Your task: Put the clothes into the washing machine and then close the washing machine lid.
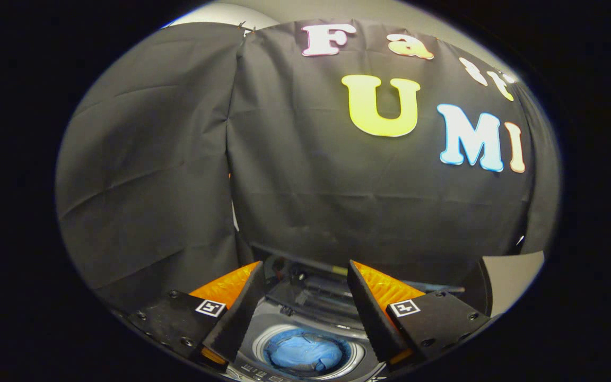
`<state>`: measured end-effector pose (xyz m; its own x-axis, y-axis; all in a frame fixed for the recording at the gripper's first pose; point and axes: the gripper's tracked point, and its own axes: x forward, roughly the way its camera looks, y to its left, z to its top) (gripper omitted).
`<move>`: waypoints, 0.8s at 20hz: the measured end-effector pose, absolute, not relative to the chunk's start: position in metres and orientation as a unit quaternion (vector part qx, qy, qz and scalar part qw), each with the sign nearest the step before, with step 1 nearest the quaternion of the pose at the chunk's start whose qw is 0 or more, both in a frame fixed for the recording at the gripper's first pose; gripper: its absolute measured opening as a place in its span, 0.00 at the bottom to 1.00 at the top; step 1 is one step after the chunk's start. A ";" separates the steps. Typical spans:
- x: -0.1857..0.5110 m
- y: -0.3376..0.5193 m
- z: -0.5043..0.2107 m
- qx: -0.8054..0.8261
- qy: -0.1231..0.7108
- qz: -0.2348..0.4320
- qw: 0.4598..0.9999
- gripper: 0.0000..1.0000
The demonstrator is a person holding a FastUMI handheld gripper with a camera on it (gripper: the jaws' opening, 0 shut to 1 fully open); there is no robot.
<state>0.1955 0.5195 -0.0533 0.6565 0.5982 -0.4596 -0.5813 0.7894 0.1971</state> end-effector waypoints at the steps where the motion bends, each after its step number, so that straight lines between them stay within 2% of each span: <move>1: 0.206 0.521 -0.048 0.019 0.253 0.318 0.914 0.97; 7: 0.263 0.529 -0.062 0.043 0.275 0.266 0.923 0.97; 16: 0.301 0.527 -0.150 0.021 0.360 0.211 0.909 0.96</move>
